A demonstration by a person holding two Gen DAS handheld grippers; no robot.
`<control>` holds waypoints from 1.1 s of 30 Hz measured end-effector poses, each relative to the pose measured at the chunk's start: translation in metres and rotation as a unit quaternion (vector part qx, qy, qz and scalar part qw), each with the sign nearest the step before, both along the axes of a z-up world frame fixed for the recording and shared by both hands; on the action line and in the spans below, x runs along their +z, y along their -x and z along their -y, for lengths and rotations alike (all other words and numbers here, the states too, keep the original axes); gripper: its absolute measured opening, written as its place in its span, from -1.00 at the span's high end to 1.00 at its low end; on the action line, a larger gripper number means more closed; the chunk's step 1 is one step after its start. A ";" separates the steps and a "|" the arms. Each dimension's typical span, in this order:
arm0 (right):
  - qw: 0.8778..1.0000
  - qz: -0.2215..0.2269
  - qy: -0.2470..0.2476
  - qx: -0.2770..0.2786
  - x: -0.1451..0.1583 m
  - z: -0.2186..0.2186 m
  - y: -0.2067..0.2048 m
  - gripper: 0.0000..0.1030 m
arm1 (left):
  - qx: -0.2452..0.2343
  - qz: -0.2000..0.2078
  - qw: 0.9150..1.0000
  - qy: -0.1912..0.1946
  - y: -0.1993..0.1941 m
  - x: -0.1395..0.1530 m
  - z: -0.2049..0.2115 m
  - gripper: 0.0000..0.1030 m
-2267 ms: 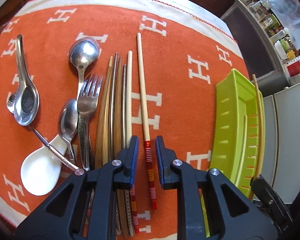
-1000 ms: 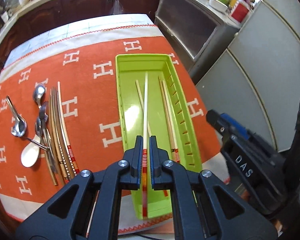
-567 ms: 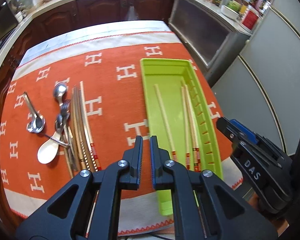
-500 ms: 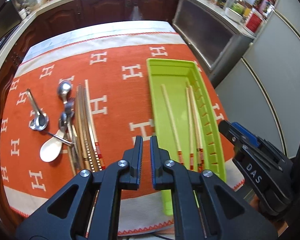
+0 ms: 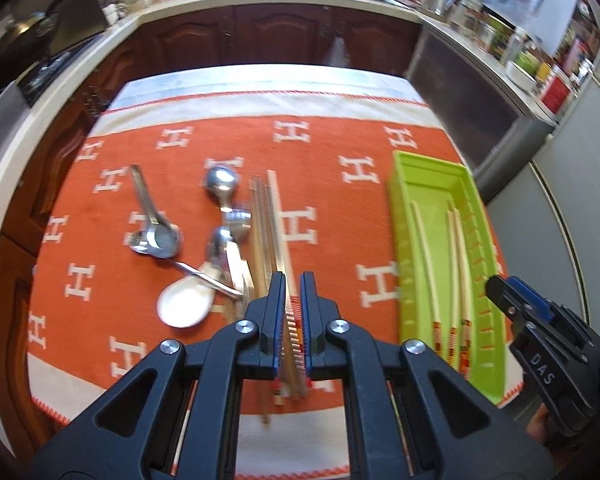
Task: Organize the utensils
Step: 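Lift the chopstick into the green tray and release it, then return the right gripper to the chopsticks and grasp one more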
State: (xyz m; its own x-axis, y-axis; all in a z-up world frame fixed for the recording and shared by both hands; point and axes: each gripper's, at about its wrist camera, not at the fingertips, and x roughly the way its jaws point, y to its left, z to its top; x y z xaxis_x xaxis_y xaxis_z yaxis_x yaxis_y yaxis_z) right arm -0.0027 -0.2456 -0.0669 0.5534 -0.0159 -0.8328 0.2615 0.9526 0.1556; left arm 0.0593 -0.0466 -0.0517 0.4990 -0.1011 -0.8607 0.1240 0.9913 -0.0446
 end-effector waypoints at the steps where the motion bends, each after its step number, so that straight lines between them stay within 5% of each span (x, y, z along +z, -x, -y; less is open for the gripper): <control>1: 1.000 -0.001 0.003 0.004 0.000 -0.004 -0.002 0.45 | 0.008 0.005 1.000 -0.004 0.000 0.001 -0.008 0.91; 17: 0.995 0.004 0.047 0.084 0.018 -0.064 -0.053 0.45 | 0.083 0.030 0.996 -0.017 -0.004 -0.002 -0.091 0.91; 33: 0.988 -0.014 0.004 0.157 -0.005 -0.123 -0.110 0.45 | 0.108 0.035 0.993 -0.015 -0.018 -0.015 -0.121 0.90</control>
